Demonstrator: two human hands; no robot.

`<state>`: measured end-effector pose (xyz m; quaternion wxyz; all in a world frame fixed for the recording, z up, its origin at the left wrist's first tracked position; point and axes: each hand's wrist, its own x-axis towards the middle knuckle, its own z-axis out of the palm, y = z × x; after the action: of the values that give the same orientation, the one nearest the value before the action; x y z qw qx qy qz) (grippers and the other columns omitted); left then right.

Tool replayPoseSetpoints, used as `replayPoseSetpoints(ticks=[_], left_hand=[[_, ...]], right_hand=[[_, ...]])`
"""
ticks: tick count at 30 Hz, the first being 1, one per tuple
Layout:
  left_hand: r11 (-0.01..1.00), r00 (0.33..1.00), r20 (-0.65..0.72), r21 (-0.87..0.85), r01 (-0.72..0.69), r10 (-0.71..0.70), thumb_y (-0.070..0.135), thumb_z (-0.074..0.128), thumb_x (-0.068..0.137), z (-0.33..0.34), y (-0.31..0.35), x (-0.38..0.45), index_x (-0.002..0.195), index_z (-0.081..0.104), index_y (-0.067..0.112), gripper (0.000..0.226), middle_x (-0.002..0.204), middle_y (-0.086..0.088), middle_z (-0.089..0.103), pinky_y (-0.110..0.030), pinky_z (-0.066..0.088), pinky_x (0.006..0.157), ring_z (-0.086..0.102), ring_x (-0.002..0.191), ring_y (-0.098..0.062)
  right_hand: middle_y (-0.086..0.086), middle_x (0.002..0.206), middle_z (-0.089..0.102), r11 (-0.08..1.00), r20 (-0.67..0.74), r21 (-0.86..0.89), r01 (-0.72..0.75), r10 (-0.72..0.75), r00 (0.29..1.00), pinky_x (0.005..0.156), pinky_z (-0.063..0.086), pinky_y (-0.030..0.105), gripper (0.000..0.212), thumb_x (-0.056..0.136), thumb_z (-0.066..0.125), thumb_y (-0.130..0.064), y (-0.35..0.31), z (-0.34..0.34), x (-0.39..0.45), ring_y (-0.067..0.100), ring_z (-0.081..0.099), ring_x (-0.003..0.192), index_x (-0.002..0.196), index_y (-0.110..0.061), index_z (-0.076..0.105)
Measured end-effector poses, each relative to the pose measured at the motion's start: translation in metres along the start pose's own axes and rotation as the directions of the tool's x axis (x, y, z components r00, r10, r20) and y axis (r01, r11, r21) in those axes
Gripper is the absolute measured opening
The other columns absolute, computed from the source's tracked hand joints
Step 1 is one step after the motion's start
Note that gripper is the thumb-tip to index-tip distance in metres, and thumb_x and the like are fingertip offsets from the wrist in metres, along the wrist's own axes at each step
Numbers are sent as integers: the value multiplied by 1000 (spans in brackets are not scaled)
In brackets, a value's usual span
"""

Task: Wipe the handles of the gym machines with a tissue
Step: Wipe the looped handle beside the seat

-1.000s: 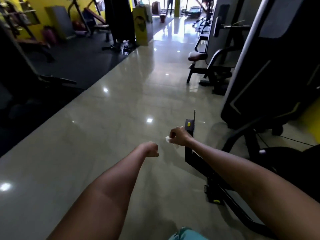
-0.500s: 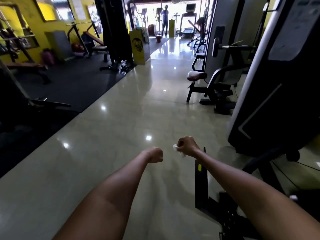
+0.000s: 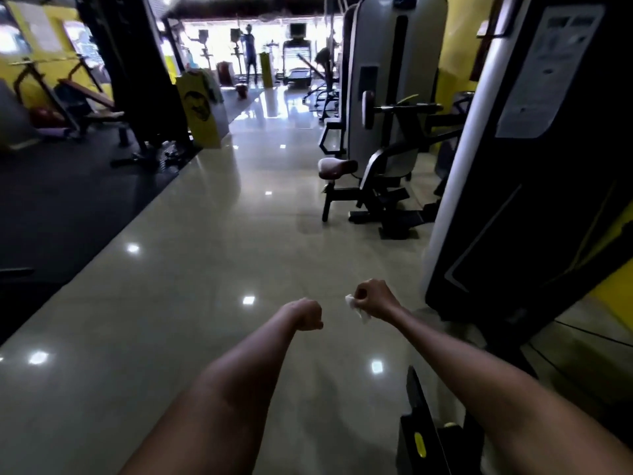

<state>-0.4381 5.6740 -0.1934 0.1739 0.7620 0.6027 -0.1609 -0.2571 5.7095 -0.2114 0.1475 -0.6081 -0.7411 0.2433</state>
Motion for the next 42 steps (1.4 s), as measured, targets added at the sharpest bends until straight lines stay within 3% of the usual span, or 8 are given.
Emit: replayPoseSetpoints(ticks=[6,10,15,18,33,38,39,42], left_hand=[[982,984,66,85,-168,163,28,48,98,-60,-9,103,128,55,2,40,135,-13,53,-32,40,100,50,124,-27],[947,952,119,122,-298,284,30,48,97,-78,18,164,127,55,1,42,133,-16,53,-35,39,100,50,122,-30],[900,892,232,116,-421,387,23,53,95,-97,67,245,112,63,-4,34,115,-18,66,-31,48,80,59,86,-21],[830,849,216,198,-521,482,25,50,97,-117,104,280,121,59,-4,39,126,-19,58,-34,43,93,55,113,-30],[397,505,417,322,-860,756,21,53,91,-171,310,416,114,63,0,32,118,-15,62,-36,44,94,57,111,-30],[214,359,475,333,-918,804,23,50,95,-196,383,450,117,62,1,34,121,-15,60,-34,44,90,56,111,-31],[199,345,474,330,-923,810,22,50,95,-203,395,458,115,63,0,32,118,-16,61,-34,44,88,56,109,-31],[147,298,484,326,-934,823,17,48,95,-221,429,485,93,63,-1,23,86,-16,57,-32,40,73,55,91,-28]], right_hand=[[11,91,69,987,-68,-35,-154,151,986,68,45,29,23,84,66,-30,23,-35,60,25,64,85,81,-7,70],[12,82,69,969,-139,37,-244,247,959,64,38,25,26,82,69,-30,52,-53,79,22,62,77,76,-5,68],[9,87,71,920,-103,62,-387,392,914,72,49,27,19,80,69,-25,112,-78,102,18,66,81,81,-6,71],[7,90,71,890,-129,66,-452,457,880,77,48,26,15,81,67,-18,148,-101,117,17,65,88,85,-5,72],[9,72,66,625,-257,247,-741,779,572,59,41,27,14,81,62,-14,290,-190,117,16,61,71,67,-12,61],[13,62,62,547,-358,242,-801,818,450,58,43,29,62,80,43,-62,335,-230,113,23,60,64,58,-7,59],[11,61,61,517,-353,246,-820,836,421,60,48,30,62,85,43,-60,343,-238,115,21,59,63,59,-7,60],[12,82,69,426,-350,252,-869,877,329,57,39,22,20,89,58,-16,358,-265,123,14,55,68,73,-8,67]])
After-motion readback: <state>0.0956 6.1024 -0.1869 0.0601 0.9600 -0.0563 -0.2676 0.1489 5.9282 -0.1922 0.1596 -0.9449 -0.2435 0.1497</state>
